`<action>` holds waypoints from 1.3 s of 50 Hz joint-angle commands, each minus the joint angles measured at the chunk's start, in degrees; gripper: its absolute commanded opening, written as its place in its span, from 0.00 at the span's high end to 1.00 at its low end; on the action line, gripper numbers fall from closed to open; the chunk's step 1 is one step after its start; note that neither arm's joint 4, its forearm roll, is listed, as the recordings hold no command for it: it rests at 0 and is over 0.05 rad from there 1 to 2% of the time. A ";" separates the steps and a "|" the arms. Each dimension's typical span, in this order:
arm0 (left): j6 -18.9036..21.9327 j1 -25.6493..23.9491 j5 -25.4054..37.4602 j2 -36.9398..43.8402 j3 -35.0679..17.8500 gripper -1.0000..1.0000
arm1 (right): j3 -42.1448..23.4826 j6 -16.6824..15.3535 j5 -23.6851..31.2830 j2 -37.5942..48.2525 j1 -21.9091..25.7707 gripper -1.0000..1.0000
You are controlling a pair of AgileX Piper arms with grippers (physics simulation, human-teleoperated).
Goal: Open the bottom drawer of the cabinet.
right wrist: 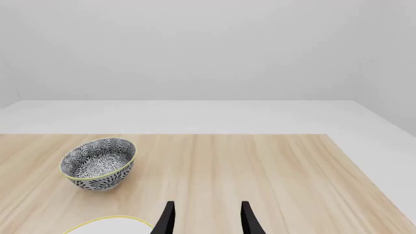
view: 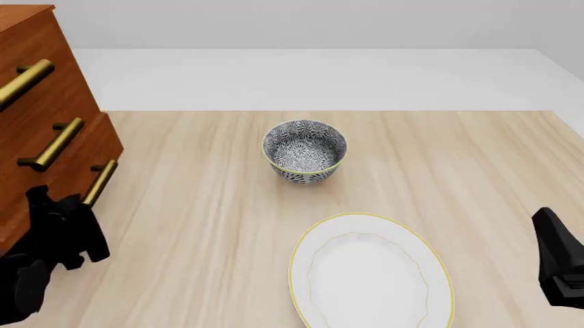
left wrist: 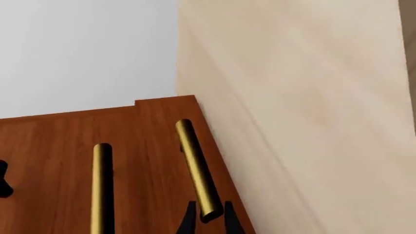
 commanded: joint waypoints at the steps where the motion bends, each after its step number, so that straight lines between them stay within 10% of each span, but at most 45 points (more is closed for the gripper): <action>1: -0.54 -4.16 -0.76 0.01 -2.95 1.00 | 0.00 -0.01 0.00 0.00 0.01 0.00; 65: -2.34 -14.43 0.09 -5.49 -2.35 1.00 | 0.00 -0.01 0.00 0.00 0.01 0.00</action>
